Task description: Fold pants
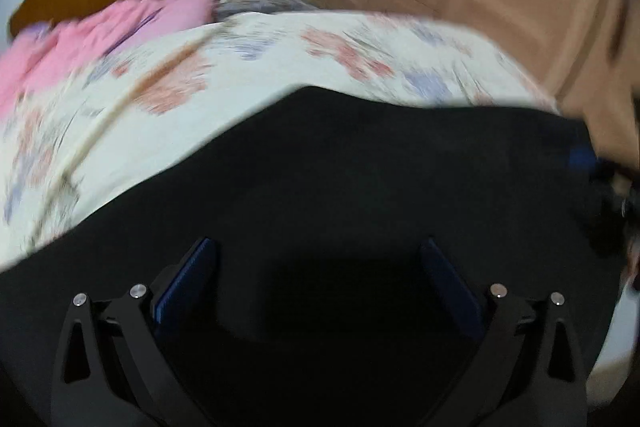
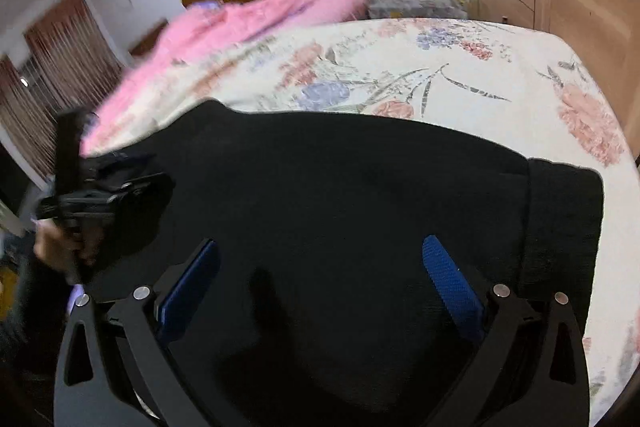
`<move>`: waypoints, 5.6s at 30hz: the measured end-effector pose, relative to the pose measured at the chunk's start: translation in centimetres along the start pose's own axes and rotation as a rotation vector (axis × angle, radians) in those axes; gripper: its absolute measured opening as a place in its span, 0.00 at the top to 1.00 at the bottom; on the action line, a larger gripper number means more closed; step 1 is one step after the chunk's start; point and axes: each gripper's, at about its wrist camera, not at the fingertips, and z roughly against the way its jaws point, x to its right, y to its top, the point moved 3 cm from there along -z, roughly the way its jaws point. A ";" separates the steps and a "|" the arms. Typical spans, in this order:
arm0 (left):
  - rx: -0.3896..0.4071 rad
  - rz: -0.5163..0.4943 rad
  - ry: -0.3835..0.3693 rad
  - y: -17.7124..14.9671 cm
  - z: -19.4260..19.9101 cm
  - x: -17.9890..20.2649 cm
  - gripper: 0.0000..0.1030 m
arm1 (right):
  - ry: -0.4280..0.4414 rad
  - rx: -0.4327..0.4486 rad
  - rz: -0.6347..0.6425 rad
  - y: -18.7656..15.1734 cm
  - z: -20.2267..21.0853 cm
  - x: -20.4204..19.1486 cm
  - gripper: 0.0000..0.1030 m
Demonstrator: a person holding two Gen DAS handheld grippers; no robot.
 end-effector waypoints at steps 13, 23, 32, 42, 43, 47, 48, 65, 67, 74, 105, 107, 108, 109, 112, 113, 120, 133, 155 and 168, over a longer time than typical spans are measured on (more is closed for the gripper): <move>-0.022 -0.052 0.094 0.3 -0.6 1.0 0.01 | -0.053 0.019 0.048 -5.2 2.7 -6.5 0.05; -0.018 -0.043 0.088 0.2 -0.4 1.0 0.01 | -0.338 0.044 0.120 -6.4 1.6 -9.6 0.05; -0.013 -0.035 0.080 0.3 -0.3 0.9 0.01 | -0.237 0.032 0.195 -7.8 -1.1 -10.7 0.04; 0.242 0.142 0.115 -2.0 8.9 -7.3 0.02 | -0.255 -0.018 0.175 -7.4 -1.1 -10.7 0.04; 0.249 0.164 0.144 -2.8 10.1 -9.2 0.02 | -0.257 -0.023 0.174 -6.9 -1.5 -10.5 0.04; 0.243 0.317 0.299 -7.0 14.7 -19.2 0.02 | -0.359 0.001 0.162 -5.6 -0.7 -11.4 0.04; 0.241 0.370 0.318 -8.1 15.6 -21.3 0.02 | -0.363 0.034 0.167 -5.1 -0.3 -12.0 0.04; 0.624 1.052 0.070 -28.3 30.0 -37.6 0.29 | -0.073 0.009 0.396 -3.9 -4.6 -25.3 0.04; 0.620 1.045 0.027 -28.1 29.5 -37.3 0.29 | -0.060 0.003 0.407 -4.0 -5.0 -26.0 0.04; 0.575 1.051 0.034 -26.2 26.7 -37.7 0.36 | -0.042 0.010 0.441 -3.6 -5.4 -27.3 0.04; 0.467 0.853 0.402 -23.1 24.7 -37.2 0.55 | 0.135 -0.192 0.663 -1.1 -25.6 -51.5 0.04; 0.475 0.856 0.399 -23.3 24.7 -37.2 0.55 | 0.136 -0.189 0.662 -1.1 -25.5 -51.4 0.04; 0.477 0.857 0.400 -23.4 24.8 -37.2 0.54 | 0.136 -0.187 0.661 -1.1 -25.5 -51.5 0.04; 0.477 0.856 0.401 -23.4 24.7 -37.2 0.54 | 0.138 -0.187 0.660 -1.1 -25.5 -51.4 0.04; 0.478 0.857 0.402 -23.4 24.7 -37.2 0.53 | 0.144 -0.184 0.656 -1.1 -25.4 -51.4 0.04; 0.479 0.857 0.402 -23.4 24.7 -37.2 0.53 | 0.143 -0.182 0.656 -1.1 -25.5 -51.4 0.04; 0.585 0.898 0.235 -24.1 25.8 -37.7 0.78 | 0.156 -0.174 0.646 -1.1 -25.5 -51.2 0.04; 0.619 0.634 0.380 -17.7 29.4 -30.1 0.80 | 0.657 -0.054 0.049 5.6 -19.3 -41.5 0.04; 0.601 -0.115 0.407 -18.6 21.2 -0.5 0.04 | 0.404 0.054 -0.161 1.2 -4.6 -16.5 0.04; 0.427 0.289 0.546 -24.0 21.1 -14.1 0.12 | 0.453 -0.286 -0.046 -2.5 -11.3 -25.8 0.21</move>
